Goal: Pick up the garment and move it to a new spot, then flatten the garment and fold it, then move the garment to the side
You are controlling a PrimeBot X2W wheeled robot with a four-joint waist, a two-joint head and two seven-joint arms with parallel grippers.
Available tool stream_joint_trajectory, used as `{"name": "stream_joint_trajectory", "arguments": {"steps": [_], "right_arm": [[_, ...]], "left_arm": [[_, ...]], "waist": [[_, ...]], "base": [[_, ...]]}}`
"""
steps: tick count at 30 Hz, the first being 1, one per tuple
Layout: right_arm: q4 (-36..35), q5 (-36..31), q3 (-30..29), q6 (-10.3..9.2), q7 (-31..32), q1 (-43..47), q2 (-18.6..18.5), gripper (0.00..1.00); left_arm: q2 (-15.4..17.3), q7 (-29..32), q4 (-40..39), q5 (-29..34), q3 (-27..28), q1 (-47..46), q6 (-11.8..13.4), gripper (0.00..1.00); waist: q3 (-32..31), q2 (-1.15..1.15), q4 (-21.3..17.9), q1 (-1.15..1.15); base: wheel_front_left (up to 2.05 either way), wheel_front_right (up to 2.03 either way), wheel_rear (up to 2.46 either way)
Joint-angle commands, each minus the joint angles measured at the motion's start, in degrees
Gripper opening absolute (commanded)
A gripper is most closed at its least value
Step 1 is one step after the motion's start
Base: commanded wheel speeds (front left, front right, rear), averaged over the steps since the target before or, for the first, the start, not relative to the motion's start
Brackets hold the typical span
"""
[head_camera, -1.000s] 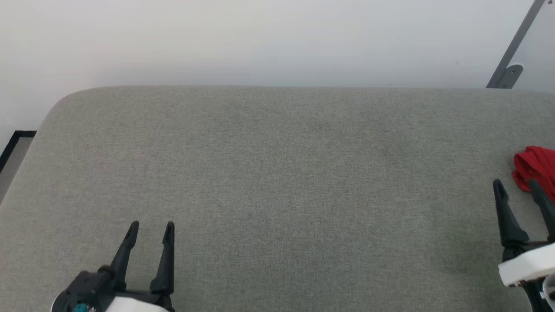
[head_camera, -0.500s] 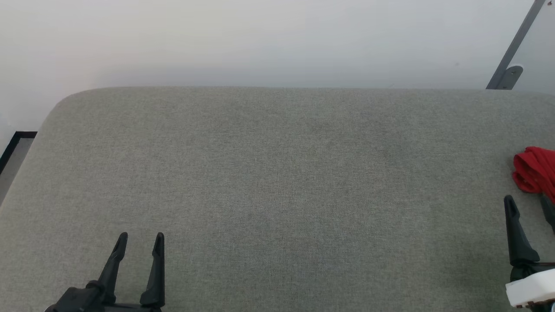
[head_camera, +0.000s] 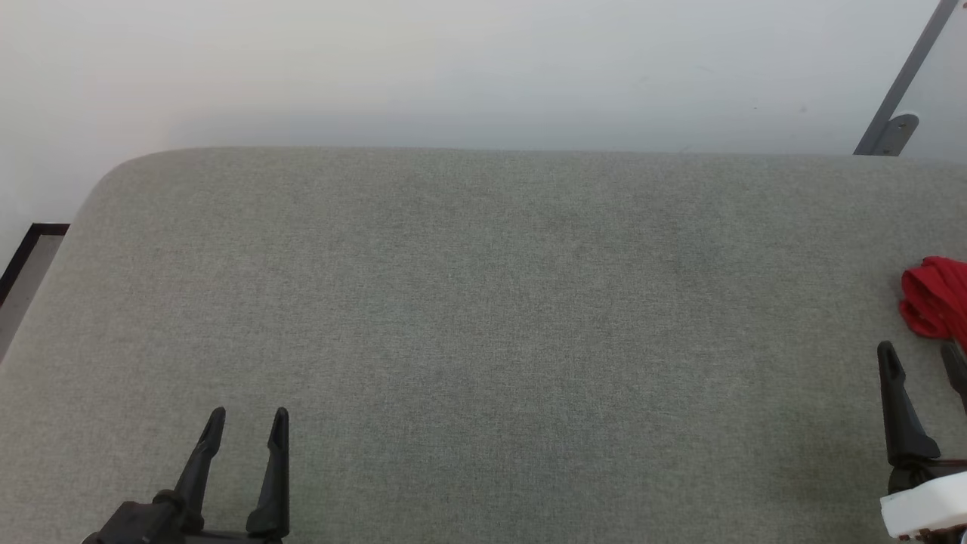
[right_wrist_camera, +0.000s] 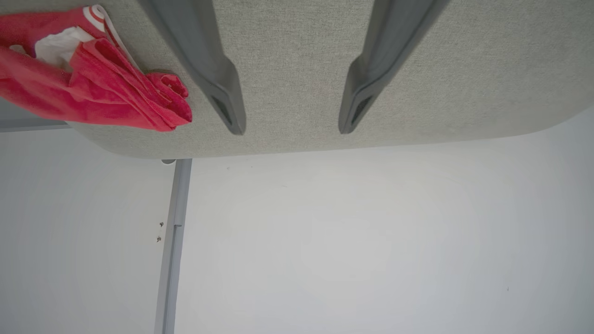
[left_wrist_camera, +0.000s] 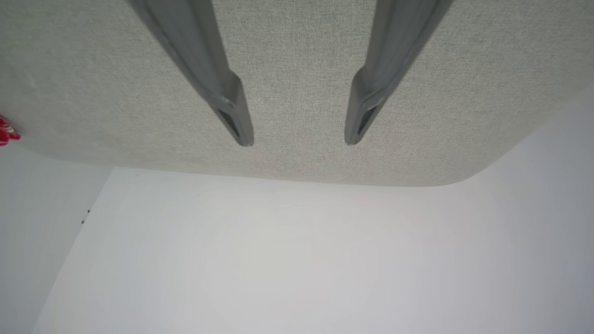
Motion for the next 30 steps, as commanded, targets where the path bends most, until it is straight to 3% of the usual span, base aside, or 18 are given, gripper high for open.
{"name": "stream_joint_trajectory", "arguments": {"steps": [1,18,19,22,30], "right_arm": [[-0.4,-0.1,-0.2,-0.01,0.0,0.1,0.3,1.00],[-0.6,0.2,0.2,-0.01,-0.3,-0.1,0.5,1.00],[-0.5,0.2,0.3,0.00,-0.1,0.0,0.3,0.00],[0.9,0.6,0.7,0.00,0.1,0.3,1.2,0.00],[2.4,8.0,0.8,0.00,1.5,-1.0,2.5,0.00]], "left_arm": [[-0.1,-0.1,0.1,-0.6,0.2,-0.4,0.2,1.00],[-0.4,-0.1,0.2,-0.7,0.6,-1.0,0.2,1.00],[-0.6,0.0,0.4,-0.6,0.4,-0.2,0.0,0.00],[-1.2,0.1,1.7,-1.1,0.2,0.2,0.0,0.00],[-1.2,1.9,2.7,-10.2,0.4,-1.4,0.2,0.00]], "waist": [[0.1,0.00,0.0,0.00],[0.9,0.00,0.1,0.00],[0.9,0.00,0.1,0.00],[0.9,0.00,0.1,0.00],[0.8,0.00,-0.1,0.00]], "base": [[0.00,0.00,0.00],[0.00,0.00,0.00],[0.00,0.00,0.00],[0.00,0.00,0.00],[0.00,0.00,0.00]]}}
